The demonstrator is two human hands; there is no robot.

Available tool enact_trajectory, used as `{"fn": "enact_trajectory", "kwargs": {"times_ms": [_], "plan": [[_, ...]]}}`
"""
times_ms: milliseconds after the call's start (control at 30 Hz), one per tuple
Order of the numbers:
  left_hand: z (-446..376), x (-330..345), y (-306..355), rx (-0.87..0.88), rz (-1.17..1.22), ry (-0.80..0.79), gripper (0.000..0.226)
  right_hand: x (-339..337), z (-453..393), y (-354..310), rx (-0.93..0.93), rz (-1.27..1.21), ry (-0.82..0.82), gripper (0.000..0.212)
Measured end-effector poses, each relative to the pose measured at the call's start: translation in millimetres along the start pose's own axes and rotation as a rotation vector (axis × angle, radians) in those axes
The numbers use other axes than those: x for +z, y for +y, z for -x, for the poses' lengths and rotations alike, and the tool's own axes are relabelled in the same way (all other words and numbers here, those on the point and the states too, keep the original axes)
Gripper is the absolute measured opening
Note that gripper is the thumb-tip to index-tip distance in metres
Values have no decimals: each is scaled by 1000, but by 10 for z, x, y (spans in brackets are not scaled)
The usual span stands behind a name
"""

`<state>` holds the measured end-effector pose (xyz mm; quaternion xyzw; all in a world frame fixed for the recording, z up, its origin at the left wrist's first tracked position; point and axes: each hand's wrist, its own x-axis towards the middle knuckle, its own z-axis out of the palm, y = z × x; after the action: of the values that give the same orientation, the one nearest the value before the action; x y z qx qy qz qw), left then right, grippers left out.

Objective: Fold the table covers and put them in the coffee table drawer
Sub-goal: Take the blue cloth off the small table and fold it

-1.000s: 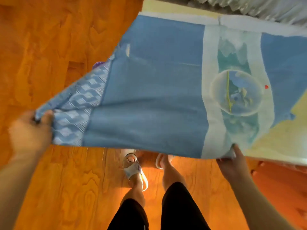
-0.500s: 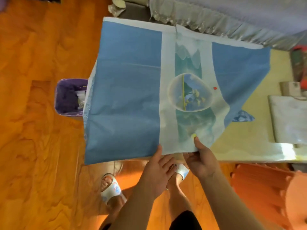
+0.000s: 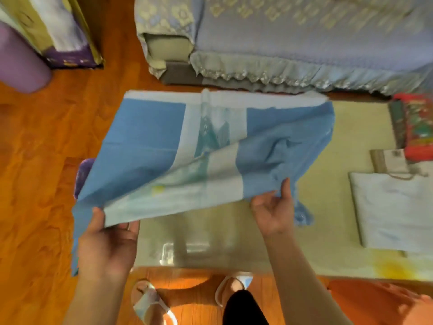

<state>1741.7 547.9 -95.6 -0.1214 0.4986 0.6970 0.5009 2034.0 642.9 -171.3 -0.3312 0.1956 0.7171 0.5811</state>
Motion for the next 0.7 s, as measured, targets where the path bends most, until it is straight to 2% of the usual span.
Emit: {"fn": "enact_trajectory", "kwargs": {"times_ms": [100,167,200,300,367,433,533,567,633,700], "plan": [[85,258,324,39,37,-44,76,793,8,-149,18,164,-88,21],[108,323,457,27,71,-21,55,949,-71,-152,-29,305,47,10],[113,319,491,-6,107,42,45,908,-80,-109,-44,362,161,15],[123,241,489,-59,117,206,40,346,-61,206,125,325,485,21],[162,200,445,-84,71,233,37,-61,-48,504,310,208,538,35],[162,150,455,-87,49,261,34,-286,-178,700,345,109,531,52],[92,72,607,-74,41,288,33,-428,-619,747,163,80,527,64],[47,54,684,-68,31,293,33,-416,-710,732,109,66,517,60],[-35,-21,809,-59,-8,299,31,-377,-799,573,-19,99,418,36],[-86,-107,875,-52,-70,321,29,-284,-858,336,-78,258,392,23]]}}
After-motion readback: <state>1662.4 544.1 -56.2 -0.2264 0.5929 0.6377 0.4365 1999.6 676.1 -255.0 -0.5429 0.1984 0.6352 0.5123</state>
